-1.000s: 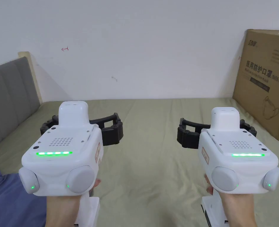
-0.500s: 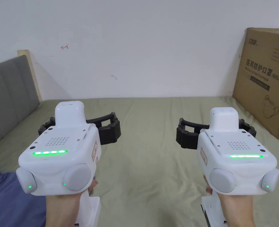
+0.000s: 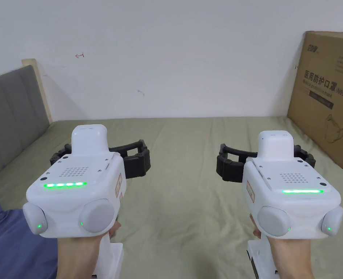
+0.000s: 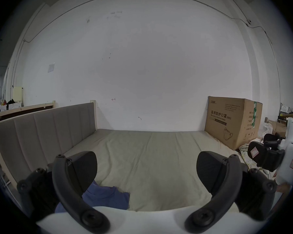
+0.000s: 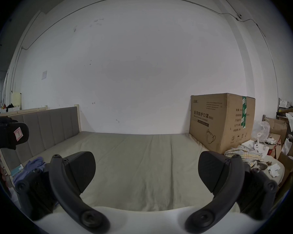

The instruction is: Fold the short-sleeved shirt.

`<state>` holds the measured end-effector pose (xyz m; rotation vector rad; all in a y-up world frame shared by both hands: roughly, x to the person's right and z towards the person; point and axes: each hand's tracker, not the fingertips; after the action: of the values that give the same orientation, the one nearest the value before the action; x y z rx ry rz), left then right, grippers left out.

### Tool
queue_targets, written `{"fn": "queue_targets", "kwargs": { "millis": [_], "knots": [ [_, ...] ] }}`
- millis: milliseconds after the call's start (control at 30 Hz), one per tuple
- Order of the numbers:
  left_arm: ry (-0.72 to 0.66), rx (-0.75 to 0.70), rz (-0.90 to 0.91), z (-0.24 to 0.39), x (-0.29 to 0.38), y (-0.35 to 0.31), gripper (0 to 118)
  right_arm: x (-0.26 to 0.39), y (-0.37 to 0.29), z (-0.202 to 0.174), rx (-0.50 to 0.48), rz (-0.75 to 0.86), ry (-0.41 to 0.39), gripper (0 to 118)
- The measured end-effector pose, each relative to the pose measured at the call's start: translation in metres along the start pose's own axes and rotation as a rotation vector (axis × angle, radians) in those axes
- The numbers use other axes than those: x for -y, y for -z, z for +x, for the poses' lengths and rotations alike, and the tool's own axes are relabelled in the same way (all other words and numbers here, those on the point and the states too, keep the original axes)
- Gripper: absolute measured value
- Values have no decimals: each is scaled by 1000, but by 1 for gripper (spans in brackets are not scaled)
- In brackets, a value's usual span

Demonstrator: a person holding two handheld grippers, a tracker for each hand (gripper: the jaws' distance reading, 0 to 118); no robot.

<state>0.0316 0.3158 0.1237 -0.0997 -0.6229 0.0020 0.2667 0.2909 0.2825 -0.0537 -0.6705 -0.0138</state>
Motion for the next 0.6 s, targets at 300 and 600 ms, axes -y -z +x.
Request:
{"fn": "queue_targets", "kwargs": {
  "millis": [300, 600],
  "knots": [
    [1, -4, 3, 1, 0, 0, 117, 0, -1, -1, 2, -1, -9, 118],
    [65, -30, 29, 6, 1, -3, 117, -1, -2, 1, -8, -16, -5, 118]
  ]
}}
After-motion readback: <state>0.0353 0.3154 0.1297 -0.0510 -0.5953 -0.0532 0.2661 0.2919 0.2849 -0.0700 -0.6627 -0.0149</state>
